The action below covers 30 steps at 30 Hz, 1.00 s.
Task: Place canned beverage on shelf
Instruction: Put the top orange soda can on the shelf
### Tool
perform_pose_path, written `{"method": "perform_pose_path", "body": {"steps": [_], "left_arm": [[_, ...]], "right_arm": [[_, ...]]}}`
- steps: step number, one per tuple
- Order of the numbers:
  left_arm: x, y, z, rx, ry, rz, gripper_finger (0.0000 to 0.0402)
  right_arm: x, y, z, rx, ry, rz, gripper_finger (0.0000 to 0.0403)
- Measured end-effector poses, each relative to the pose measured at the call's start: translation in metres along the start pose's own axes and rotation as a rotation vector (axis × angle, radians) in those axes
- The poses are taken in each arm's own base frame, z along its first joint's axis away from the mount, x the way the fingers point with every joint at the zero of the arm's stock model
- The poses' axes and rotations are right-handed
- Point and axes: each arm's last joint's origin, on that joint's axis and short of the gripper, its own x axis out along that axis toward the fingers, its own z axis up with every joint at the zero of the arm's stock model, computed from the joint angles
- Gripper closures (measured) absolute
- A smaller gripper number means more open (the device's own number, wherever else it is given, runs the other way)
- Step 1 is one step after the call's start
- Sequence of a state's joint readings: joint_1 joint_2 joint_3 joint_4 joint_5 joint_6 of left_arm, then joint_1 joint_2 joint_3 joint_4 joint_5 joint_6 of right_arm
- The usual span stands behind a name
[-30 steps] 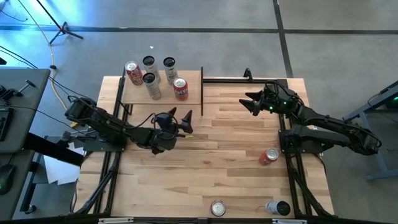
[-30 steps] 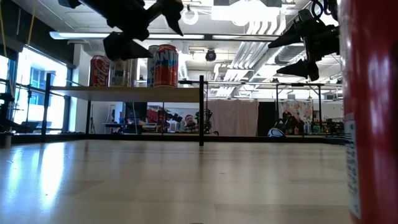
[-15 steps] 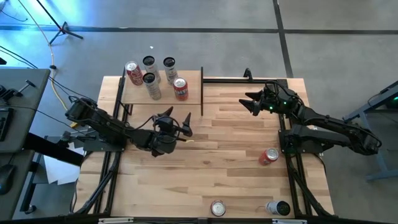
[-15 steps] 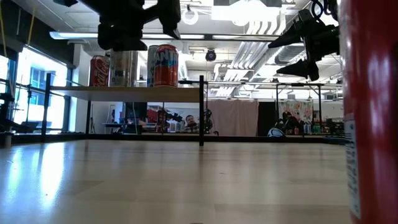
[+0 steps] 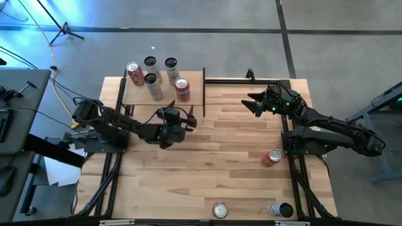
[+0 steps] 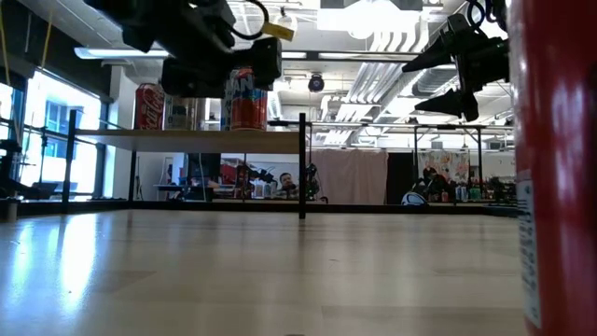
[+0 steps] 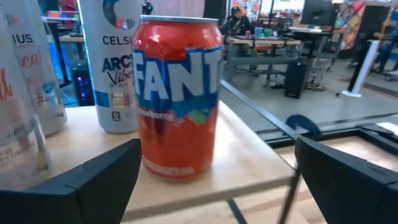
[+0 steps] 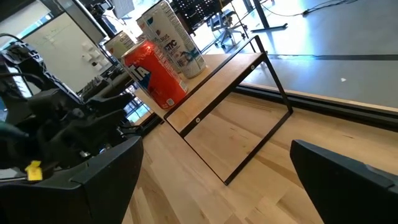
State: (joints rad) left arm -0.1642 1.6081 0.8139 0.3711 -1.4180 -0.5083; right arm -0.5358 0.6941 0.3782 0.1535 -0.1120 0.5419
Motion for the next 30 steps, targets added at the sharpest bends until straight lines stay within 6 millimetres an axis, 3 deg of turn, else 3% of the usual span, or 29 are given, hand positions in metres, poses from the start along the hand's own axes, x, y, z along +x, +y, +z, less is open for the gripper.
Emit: {"method": "perform_pose_path", "body": {"steps": [11, 30], "left_arm": [[0.031, 0.007, 0.002, 0.022, 0.027, 0.039, 0.0002], [0.066, 0.018, 0.003, -0.002, 0.080, 0.040, 0.0002]], "right_arm": [[0.000, 0.000, 0.000, 0.000, 0.000, 0.000, 0.0009], [0.000, 0.000, 0.000, 0.000, 0.000, 0.000, 0.0009]]}}
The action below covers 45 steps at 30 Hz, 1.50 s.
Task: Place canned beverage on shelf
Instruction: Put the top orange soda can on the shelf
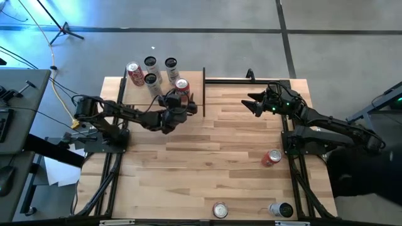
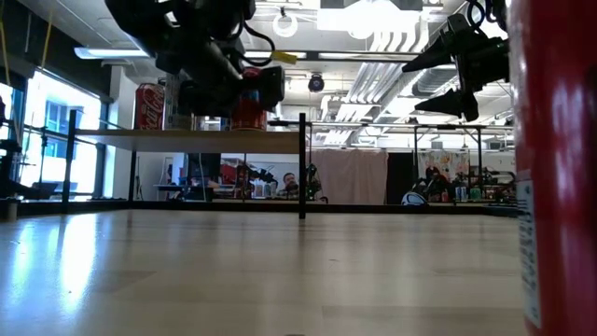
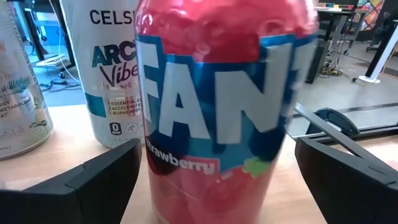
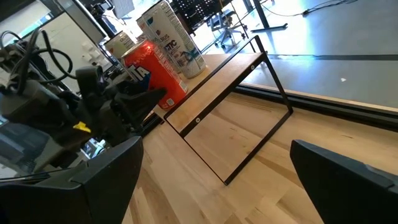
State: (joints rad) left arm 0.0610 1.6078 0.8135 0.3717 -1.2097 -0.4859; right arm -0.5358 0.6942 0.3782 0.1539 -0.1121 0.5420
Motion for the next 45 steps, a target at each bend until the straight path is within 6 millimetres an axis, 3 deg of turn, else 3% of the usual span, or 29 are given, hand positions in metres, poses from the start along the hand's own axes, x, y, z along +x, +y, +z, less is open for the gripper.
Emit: {"method": "perform_pose_path", "body": {"steps": [11, 24, 28, 38, 45], "left_arm": [[0.015, 0.004, 0.005, -0.054, 0.001, 0.003, 0.0002], [0.018, 0.006, 0.006, 0.001, -0.001, 0.015, 0.0005], [0.018, 0.006, 0.006, 0.002, 0.000, 0.014, 0.0026], [0.018, 0.005, 0.006, 0.002, 0.012, -0.013, 0.0122], [0.017, 0.004, 0.007, -0.015, 0.015, -0.039, 0.0132]], "right_arm": [[0.000, 0.000, 0.000, 0.000, 0.000, 0.000, 0.0009], [0.000, 0.000, 0.000, 0.000, 0.000, 0.000, 0.0009], [0.000, 0.000, 0.000, 0.000, 0.000, 0.000, 0.0009], [0.000, 0.000, 0.000, 0.000, 0.000, -0.001, 0.0009], [0.000, 0.000, 0.000, 0.000, 0.000, 0.000, 0.0009]]}}
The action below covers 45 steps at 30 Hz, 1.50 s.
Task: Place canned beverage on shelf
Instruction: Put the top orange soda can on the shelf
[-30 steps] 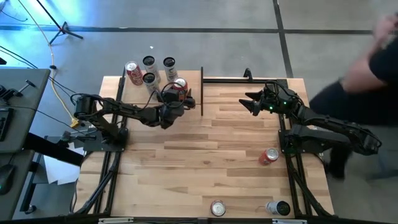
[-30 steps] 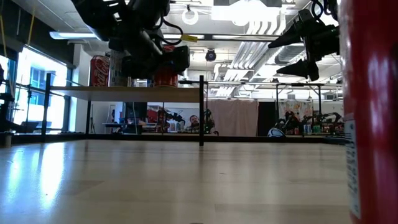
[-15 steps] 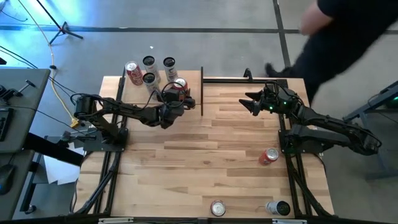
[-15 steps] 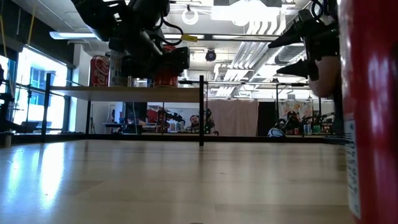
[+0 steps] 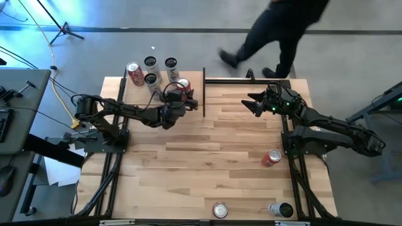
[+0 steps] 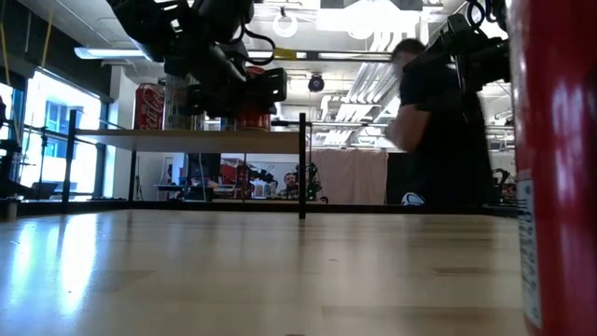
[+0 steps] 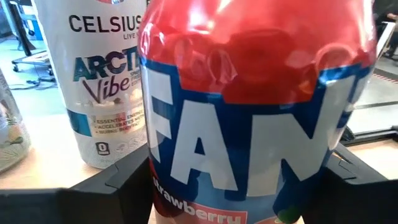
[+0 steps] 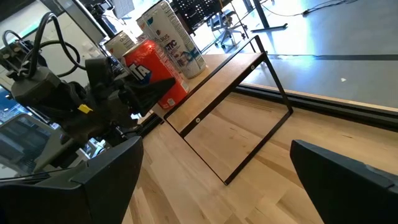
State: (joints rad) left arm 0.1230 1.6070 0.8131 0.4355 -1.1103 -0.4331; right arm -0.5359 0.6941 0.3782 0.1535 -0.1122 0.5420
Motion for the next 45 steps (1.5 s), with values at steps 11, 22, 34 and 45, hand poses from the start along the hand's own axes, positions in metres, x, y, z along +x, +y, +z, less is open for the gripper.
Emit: {"method": "perform_pose_path", "body": {"steps": [11, 22, 34, 45], "left_arm": [[0.011, -0.027, 0.005, 0.030, -0.007, -0.007, 0.0132], [0.031, -0.085, 0.006, 0.106, -0.090, 0.182, 0.0131], [0.039, -0.081, 0.007, 0.068, -0.093, 0.209, 0.0131], [0.061, -0.068, 0.012, 0.008, -0.092, 0.246, 0.0131]], "right_arm": [[0.000, 0.000, 0.000, 0.000, -0.001, 0.000, 0.0009], [0.000, 0.000, -0.001, 0.001, 0.006, -0.004, 0.0009], [0.000, 0.000, -0.001, 0.001, 0.007, -0.004, 0.0009], [0.000, 0.000, -0.001, 0.001, 0.007, -0.004, 0.0009]]}}
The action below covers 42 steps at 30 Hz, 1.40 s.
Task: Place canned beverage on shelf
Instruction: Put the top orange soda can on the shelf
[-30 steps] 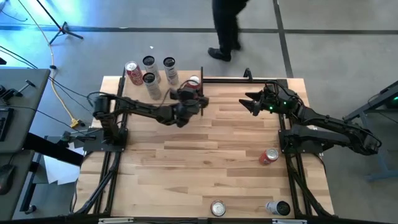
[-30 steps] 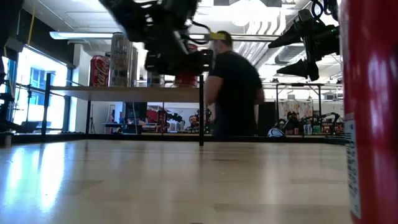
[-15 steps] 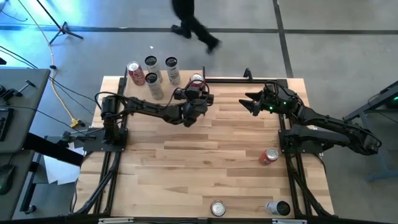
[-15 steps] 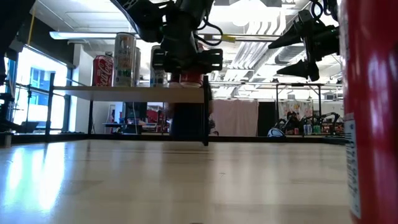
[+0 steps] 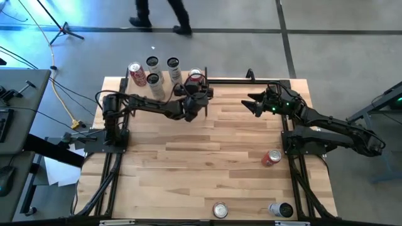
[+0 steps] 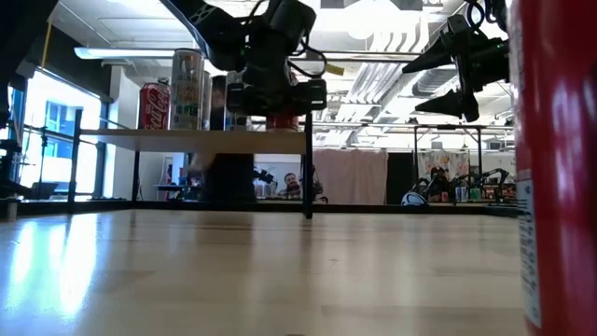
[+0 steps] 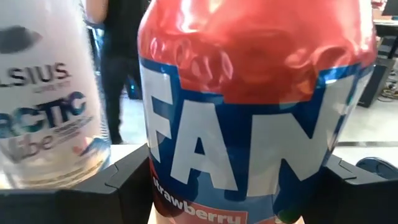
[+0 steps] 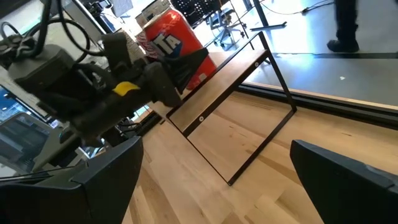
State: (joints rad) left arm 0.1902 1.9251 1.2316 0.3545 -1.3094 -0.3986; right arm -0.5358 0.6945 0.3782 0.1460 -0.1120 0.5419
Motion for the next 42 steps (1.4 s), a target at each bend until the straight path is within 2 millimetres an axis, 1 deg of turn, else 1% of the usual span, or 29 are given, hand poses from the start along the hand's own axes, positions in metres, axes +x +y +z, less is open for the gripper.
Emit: {"method": "perform_pose_path", "body": {"steps": [5, 11, 17, 42], "left_arm": [[0.011, 0.002, 0.000, -0.012, 0.021, -0.023, 0.0131], [0.025, 0.007, 0.000, -0.023, 0.034, -0.004, 0.0131], [0.034, 0.011, -0.001, -0.028, 0.055, -0.011, 0.0131], [0.038, 0.013, -0.001, -0.032, 0.058, -0.004, 0.0130]], "right_arm": [[0.000, 0.000, 0.000, 0.000, 0.000, 0.000, 0.0009], [0.000, 0.000, 0.000, 0.000, 0.000, 0.000, 0.0009], [0.000, 0.000, 0.000, 0.000, 0.000, 0.000, 0.0009], [0.000, 0.000, 0.000, 0.000, 0.000, 0.000, 0.0009]]}}
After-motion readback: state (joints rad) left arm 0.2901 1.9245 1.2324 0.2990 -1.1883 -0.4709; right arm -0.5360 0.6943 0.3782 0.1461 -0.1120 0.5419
